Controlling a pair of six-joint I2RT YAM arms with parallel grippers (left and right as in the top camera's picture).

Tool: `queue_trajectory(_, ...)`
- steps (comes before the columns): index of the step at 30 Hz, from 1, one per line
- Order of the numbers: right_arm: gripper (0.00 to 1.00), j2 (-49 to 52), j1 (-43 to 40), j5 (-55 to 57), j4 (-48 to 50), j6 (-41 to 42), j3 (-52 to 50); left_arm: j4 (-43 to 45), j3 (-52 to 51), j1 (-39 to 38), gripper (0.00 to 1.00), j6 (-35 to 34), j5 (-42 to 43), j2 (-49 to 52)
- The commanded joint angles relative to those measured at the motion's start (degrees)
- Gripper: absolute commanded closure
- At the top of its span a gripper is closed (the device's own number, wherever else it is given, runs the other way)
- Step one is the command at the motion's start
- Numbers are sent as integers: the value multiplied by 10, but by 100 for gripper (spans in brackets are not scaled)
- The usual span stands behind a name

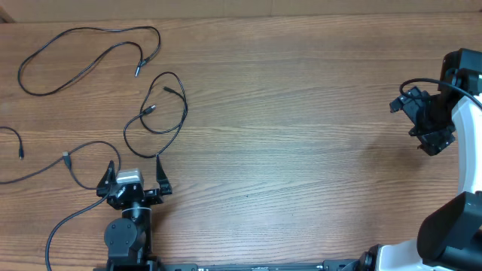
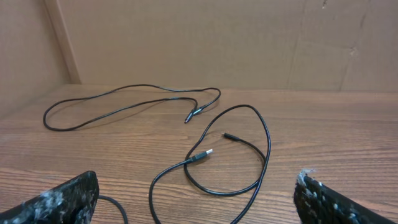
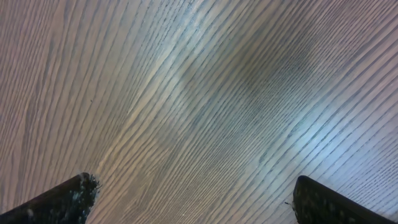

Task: Untangle cables

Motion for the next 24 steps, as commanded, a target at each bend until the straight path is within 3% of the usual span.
queue_trajectory(1,0,3,1,5,1,2,14,1,-4,3,0,13,1,-6)
queue_trajectory(12,0,-17,1,5,1,2,14,1,-4,3,1,13,1,-5)
queue_trajectory(24,0,-112,3,5,0,2,14,1,-4,3,0,13,1,-5)
